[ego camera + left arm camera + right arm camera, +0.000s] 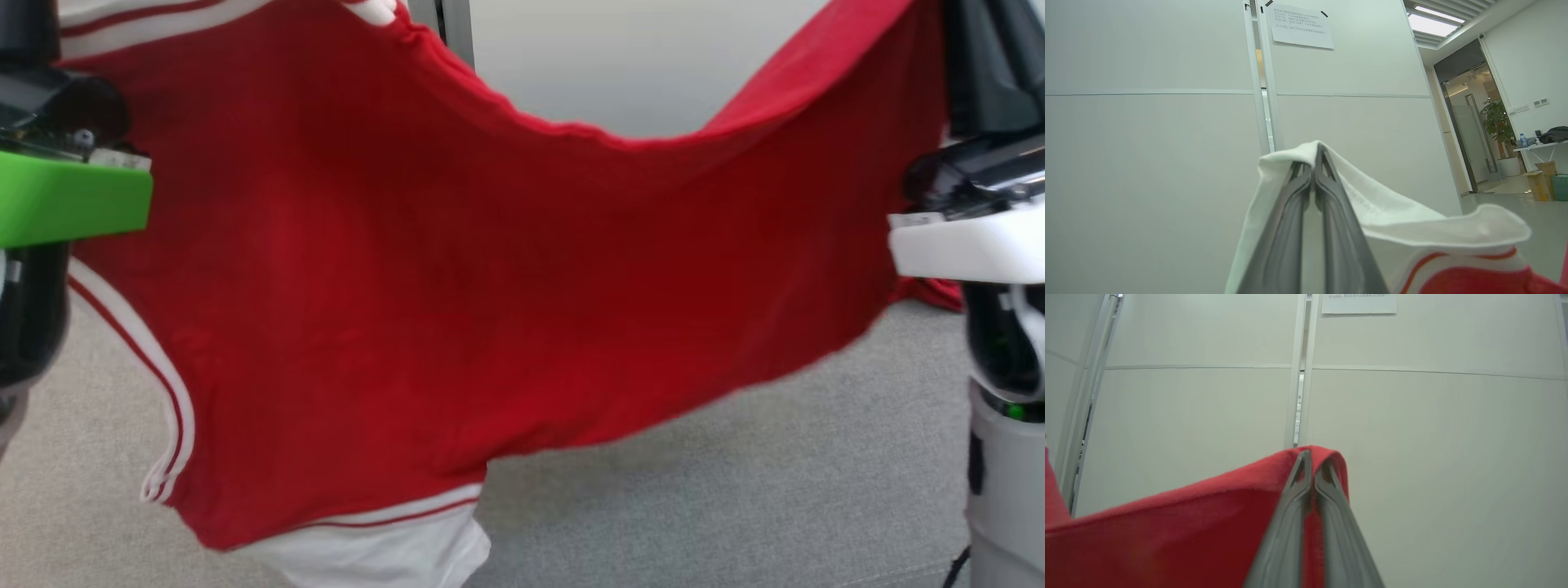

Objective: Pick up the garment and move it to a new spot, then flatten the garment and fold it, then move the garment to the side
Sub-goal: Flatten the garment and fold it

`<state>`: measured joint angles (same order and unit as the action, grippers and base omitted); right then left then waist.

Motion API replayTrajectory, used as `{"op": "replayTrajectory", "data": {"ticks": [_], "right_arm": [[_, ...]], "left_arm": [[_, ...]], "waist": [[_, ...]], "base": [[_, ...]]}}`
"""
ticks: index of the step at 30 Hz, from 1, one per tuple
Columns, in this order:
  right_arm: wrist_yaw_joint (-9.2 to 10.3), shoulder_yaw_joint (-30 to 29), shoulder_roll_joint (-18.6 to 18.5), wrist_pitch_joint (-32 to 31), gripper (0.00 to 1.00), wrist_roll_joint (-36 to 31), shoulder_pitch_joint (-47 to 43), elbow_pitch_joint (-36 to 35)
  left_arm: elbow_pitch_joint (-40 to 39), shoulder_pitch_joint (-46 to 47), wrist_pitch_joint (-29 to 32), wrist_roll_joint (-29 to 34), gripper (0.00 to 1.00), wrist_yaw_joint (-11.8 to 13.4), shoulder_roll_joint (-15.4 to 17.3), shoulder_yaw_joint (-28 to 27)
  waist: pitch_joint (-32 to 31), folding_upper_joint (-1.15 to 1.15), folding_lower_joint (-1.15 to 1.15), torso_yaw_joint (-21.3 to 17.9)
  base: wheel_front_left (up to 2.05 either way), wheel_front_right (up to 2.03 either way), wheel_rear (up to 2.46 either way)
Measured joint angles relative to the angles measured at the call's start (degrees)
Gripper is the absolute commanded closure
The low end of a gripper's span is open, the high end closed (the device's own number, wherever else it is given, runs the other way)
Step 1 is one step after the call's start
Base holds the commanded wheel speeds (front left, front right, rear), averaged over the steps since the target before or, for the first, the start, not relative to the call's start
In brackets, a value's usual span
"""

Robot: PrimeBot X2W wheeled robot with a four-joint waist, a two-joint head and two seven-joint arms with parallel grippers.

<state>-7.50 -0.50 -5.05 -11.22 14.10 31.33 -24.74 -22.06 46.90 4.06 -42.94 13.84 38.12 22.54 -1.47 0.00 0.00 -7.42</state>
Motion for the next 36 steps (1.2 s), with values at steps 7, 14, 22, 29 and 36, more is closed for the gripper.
{"op": "replayTrajectory", "data": {"ticks": [7,14,22,29,36], "right_arm": [[0.0,-5.16,-0.29,-4.19,1.0,-0.13,-0.9,-1.87],[0.0,-3.57,-2.24,-2.63,1.0,-2.07,5.81,9.36],[-0.02,-1.42,-3.57,7.16,1.0,-13.19,35.76,36.4],[-0.02,-4.49,-0.22,17.44,1.0,-21.79,48.99,53.57],[-0.02,-8.13,1.59,24.69,1.0,-27.5,49.36,66.35]], "left_arm": [[2.01,1.67,3.55,-0.49,1.0,-0.42,0.58,1.47],[10.87,9.3,4.92,1.99,1.0,-3.56,0.41,3.99],[36.0,35.25,-0.67,12.43,1.0,-11.07,-9.26,10.74],[53.32,45.58,-13.23,15.69,1.0,-12.46,-17.29,11.38],[61.52,43.14,-18.46,14.14,1.0,-15.77,-20.2,10.7]], "waist": [[2.33,0.0,0.0,-0.35],[8.95,0.0,0.0,-0.34],[20.49,0.0,0.0,0.1],[27.8,0.0,0.0,1.29],[32.86,0.0,0.01,3.33]], "base": [[0.0,0.0,0.0],[0.0,0.0,0.0],[0.0,0.0,0.0],[0.0,0.0,0.0],[0.0,0.0,0.0]]}}
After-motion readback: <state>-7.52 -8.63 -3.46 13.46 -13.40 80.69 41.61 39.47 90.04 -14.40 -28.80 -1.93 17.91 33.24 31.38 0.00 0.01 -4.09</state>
